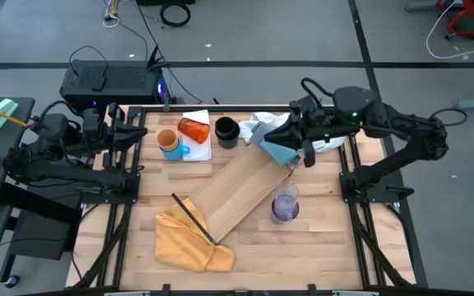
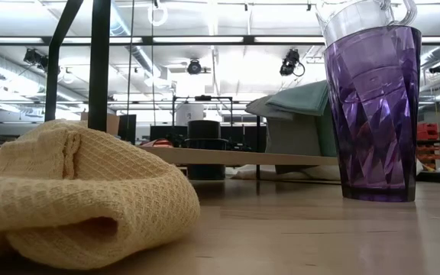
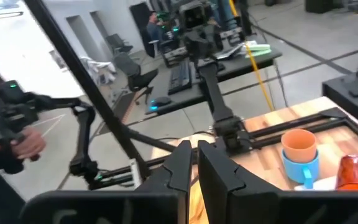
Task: Stack small to large cups/mugs on shelf
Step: Remove the transparent mug from the transparent mug
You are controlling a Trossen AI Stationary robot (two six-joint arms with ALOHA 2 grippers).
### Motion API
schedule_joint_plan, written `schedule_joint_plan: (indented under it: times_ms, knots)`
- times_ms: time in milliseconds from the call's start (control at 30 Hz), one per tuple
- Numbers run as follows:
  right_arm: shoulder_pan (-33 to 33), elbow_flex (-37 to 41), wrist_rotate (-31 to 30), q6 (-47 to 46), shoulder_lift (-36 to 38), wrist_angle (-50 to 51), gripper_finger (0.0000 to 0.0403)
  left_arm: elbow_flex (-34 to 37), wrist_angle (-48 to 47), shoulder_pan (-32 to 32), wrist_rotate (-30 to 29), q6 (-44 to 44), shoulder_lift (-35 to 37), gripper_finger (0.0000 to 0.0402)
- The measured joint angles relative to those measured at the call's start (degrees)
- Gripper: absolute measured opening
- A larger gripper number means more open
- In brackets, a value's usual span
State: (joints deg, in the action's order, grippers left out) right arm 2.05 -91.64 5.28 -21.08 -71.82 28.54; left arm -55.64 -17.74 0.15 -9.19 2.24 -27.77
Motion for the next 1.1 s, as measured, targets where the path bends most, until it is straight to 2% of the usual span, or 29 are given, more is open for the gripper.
schedule_joint_plan:
  times_ms: [200, 633, 833, 1100]
  knots:
    - [0.03, 0.02, 0.16, 1.05, -1.80, 0.85, 0.0035, 0.00, -0.56, -0.01, 0.00, 0.09, 0.00, 0.0023]
    - [3.18, 0.02, 0.55, 14.57, -1.43, 2.56, 0.0032, 0.00, -2.75, -0.01, 0.00, 1.40, 0.02, 0.0031]
    - [6.92, 0.02, 0.55, 14.05, -0.58, 5.17, 0.0016, 0.00, -3.65, 0.01, 0.00, 5.62, 0.00, 0.0028]
    - [10.82, 0.02, 0.57, 7.41, -0.64, 15.39, 0.0009, 0.00, -4.21, 0.00, -0.01, 6.12, 0.00, 0.0028]
